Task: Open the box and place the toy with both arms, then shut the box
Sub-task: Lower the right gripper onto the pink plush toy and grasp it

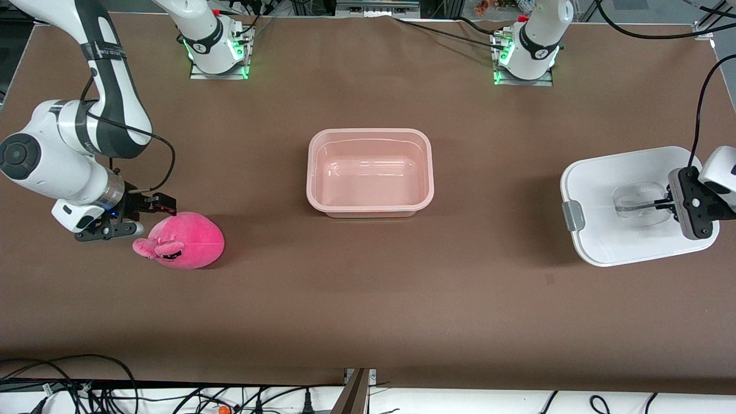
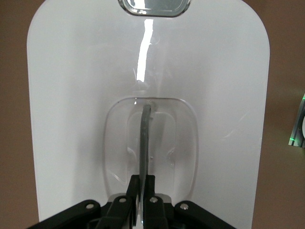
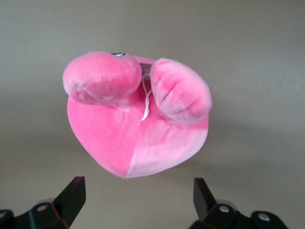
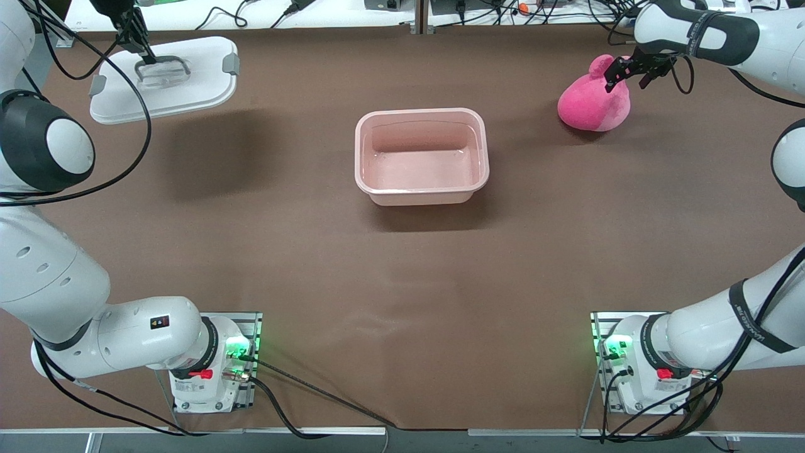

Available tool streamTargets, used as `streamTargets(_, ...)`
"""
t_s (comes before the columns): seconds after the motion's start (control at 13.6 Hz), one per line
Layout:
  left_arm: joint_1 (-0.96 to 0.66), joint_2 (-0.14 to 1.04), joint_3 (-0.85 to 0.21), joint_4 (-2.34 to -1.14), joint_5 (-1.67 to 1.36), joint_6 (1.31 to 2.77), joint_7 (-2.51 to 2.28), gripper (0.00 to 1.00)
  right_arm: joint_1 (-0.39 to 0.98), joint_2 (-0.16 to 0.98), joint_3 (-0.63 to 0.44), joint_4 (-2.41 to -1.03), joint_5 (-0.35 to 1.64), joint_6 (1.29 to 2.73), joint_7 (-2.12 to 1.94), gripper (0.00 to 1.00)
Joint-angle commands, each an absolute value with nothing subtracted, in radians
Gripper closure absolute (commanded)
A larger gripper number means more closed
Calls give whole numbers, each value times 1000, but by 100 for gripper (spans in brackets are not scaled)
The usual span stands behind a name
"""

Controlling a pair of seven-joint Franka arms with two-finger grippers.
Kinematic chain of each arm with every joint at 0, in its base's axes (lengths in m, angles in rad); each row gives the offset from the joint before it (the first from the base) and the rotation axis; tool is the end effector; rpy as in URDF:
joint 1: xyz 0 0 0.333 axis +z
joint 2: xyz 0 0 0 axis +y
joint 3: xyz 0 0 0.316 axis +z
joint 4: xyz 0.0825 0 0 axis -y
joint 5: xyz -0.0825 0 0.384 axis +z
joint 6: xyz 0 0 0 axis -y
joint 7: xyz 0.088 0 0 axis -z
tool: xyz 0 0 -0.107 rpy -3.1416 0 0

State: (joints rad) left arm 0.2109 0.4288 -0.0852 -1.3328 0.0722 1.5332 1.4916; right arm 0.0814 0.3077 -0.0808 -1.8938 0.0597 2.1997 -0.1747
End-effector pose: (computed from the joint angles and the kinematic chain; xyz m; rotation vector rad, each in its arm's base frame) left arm 0.6529 0.1006 0.4709 2.3176 -1.8891 -0.2744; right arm 0.6209 0.0050 0.3428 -3.1098 -0.2242 -0.0025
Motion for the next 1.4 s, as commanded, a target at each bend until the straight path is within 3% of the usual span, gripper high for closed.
streamTargets(0.0, 206, 433, -92, -1316, 94, 1529, 1511, 100, 78, 317, -81, -1908, 78, 2238, -199, 0)
streamTargets(0.44, 199, 433, -98, -1315, 92, 1529, 1505, 100, 78, 379, -78, -1908, 100, 2338, -199, 3)
streamTargets(0.59, 199, 431, -98, -1315, 95, 1528, 1500, 100, 80, 387, -78, -1910, 106, 2341, -199, 22)
streamTargets(0.73, 198, 431, -98, -1313, 94, 1528, 1502, 100, 78, 390, -78, -1910, 106, 2341, -216, 61)
streamTargets(0.88, 199, 430, -100, -1313, 94, 1528, 1503, 100, 78, 388, -78, -1908, 106, 2336, -216, 92)
streamTargets(0.96, 199, 430, -100, -1313, 92, 1528, 1502, 100, 80, 388, -78, -1907, 106, 2332, -218, 100)
streamTargets(1.32, 198, 430, -100, -1313, 95, 1526, 1503, 100, 81, 374, -75, -1858, 104, 2266, -310, 100)
